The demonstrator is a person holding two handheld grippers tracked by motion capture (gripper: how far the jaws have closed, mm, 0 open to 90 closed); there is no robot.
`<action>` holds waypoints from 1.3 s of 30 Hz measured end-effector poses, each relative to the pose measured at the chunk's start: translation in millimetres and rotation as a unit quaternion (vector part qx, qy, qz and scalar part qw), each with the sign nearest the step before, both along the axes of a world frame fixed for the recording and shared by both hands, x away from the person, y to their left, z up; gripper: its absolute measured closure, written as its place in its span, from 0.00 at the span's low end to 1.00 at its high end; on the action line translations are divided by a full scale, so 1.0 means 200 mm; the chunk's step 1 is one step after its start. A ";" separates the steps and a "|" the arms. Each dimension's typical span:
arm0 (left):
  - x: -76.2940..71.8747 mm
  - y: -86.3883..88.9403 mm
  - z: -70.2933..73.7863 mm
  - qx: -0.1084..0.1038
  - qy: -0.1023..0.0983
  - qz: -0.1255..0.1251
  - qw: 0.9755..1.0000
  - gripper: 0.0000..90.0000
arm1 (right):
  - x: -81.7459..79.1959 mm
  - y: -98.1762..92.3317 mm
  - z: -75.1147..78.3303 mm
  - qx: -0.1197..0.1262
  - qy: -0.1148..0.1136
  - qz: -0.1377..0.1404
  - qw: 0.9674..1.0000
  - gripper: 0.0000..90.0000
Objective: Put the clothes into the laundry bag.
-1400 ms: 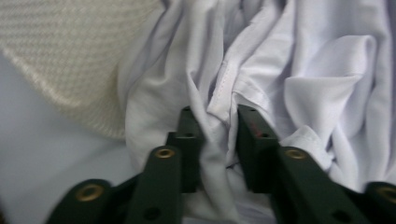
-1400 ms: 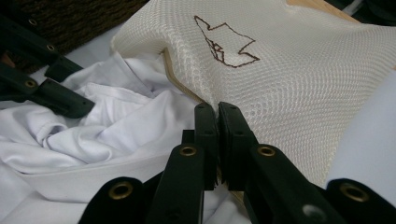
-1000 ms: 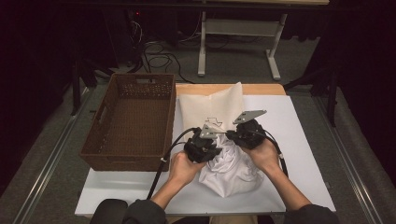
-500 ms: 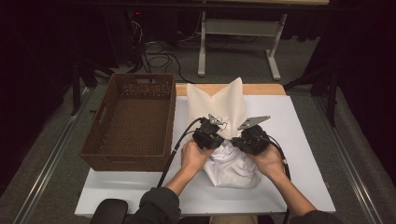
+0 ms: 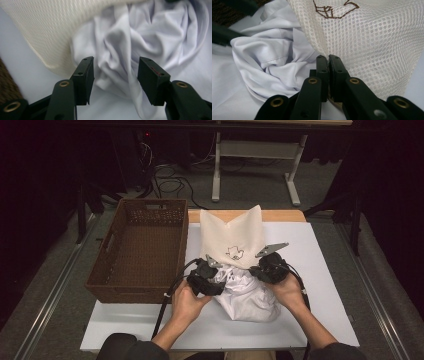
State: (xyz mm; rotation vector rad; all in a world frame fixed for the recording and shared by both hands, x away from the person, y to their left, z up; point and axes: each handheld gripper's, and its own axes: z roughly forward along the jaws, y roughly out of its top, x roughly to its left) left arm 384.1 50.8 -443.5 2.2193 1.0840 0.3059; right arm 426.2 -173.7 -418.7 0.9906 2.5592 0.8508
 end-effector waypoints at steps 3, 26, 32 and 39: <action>0.04 0.01 -0.05 -0.016 0.007 0.027 0.999 0.50 | 0.00 0.00 0.00 -0.002 -0.001 0.002 1.000 0.98; 0.09 -0.18 0.04 -0.047 -0.070 -0.101 0.991 0.95 | -0.02 0.03 0.12 0.028 -0.030 0.024 0.999 0.98; 0.26 -0.25 -0.04 -0.049 -0.036 -0.046 0.997 0.95 | -0.06 0.01 0.12 0.037 -0.027 0.040 0.998 0.98; 0.30 -0.24 -0.07 -0.027 -0.039 -0.020 0.999 0.83 | -0.04 -0.03 0.07 0.018 -0.011 0.019 1.000 0.98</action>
